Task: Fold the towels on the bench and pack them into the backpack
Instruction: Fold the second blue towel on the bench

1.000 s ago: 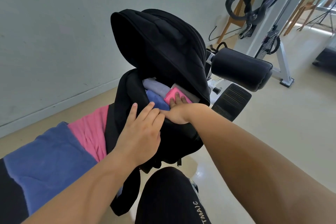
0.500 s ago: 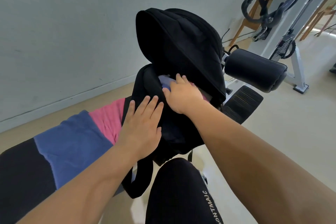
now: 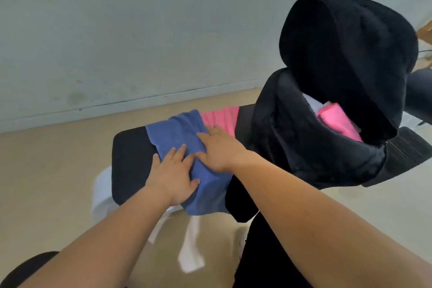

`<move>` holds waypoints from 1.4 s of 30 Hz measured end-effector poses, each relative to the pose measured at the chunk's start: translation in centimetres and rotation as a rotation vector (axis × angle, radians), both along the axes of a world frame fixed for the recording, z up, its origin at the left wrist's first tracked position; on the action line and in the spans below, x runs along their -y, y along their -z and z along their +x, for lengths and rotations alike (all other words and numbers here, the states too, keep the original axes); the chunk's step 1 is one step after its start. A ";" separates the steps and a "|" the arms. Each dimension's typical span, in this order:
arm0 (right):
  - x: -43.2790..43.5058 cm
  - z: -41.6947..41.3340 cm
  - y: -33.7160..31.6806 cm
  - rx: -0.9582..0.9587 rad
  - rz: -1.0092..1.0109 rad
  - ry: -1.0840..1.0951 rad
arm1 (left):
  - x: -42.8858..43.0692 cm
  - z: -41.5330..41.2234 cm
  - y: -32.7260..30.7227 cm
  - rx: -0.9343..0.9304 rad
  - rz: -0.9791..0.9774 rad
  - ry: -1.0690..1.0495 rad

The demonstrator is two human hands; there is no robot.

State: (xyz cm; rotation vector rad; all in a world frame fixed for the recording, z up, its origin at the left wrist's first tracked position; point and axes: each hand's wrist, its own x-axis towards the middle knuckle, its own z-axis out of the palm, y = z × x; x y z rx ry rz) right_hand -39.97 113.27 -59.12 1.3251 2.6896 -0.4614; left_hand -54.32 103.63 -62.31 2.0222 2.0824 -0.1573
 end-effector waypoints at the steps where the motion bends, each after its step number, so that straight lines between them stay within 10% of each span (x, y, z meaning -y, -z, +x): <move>1: 0.4 -0.7 0.9 0.037 -0.074 0.006 | 0.7 -0.9 0.7 0.012 -0.050 -0.003; 26: 3.0 -0.7 5.6 0.069 -0.079 0.026 | 0.3 -3.7 0.9 -0.029 0.176 -0.042; 36: 7.9 -2.8 6.2 -0.361 0.311 0.159 | 3.0 -4.0 0.0 0.341 0.300 -0.133; 42: 9.0 -4.5 3.2 -0.703 -0.030 0.230 | 4.5 -4.0 -2.0 0.502 0.451 -0.201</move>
